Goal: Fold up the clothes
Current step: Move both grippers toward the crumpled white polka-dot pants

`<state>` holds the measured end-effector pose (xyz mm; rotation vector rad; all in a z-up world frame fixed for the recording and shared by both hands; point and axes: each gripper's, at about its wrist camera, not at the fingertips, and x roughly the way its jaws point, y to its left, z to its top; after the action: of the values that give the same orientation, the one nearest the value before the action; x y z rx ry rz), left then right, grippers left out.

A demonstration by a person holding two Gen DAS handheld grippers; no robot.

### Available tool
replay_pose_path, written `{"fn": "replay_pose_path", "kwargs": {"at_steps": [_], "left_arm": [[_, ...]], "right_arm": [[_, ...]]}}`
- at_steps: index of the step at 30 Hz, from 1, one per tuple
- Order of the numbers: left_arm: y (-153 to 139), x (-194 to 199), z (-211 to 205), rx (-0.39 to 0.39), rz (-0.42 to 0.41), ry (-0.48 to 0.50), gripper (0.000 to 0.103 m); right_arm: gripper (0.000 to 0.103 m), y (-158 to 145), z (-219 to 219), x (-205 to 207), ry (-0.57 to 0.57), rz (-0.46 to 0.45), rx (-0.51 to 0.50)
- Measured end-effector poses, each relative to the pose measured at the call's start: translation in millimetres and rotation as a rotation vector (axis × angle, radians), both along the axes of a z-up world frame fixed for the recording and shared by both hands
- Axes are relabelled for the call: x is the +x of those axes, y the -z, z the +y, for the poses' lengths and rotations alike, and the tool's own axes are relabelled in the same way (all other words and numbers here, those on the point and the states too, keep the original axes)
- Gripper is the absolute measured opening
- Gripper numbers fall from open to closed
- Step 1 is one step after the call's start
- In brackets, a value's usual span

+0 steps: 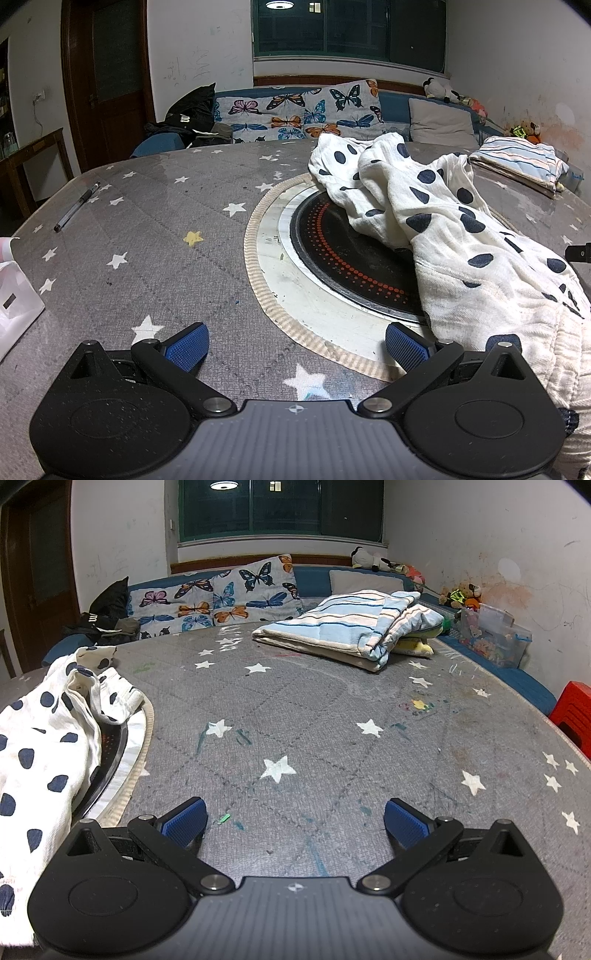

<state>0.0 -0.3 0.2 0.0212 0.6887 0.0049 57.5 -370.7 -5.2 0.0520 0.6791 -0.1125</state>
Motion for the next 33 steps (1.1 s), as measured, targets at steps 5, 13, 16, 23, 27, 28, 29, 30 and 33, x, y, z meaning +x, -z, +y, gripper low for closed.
{"fn": "replay_pose_path", "kwargs": {"at_steps": [5,13,16,23,27,28,29,30,33], "left_arm": [[-1,0,-2,-0.006,-0.006,-0.010,0.103],[-4,-11,-11,-0.017,0.006,-0.050,0.103],[-6,-19,-14,-0.027,0.013,-0.058,0.103],[-15,-37,-22,-0.023,0.015,-0.075,0.103],[-17,-46,-30,0.002,0.024,-0.073,0.103],[-17,-48,-32,0.008,0.024,-0.071,0.103],[-18,-51,-34,0.013,0.024,-0.069,0.103],[-18,-53,-35,0.019,0.023,-0.068,0.103],[-21,-58,-40,0.040,0.021,-0.068,0.103]], "right_arm": [[0.103,0,2,-4,-0.013,0.012,-0.001],[0.103,-1,10,-22,-0.057,0.017,0.004],[0.103,-2,15,-34,-0.082,0.014,0.008],[0.103,-3,25,-63,-0.159,0.014,0.010],[0.103,-3,34,-82,-0.202,0.012,0.001],[0.103,-3,36,-86,-0.210,0.012,0.002],[0.103,-3,37,-90,-0.218,0.012,0.003],[0.103,-4,39,-94,-0.226,0.011,0.004],[0.103,-6,41,-102,-0.245,0.011,0.022]]}}
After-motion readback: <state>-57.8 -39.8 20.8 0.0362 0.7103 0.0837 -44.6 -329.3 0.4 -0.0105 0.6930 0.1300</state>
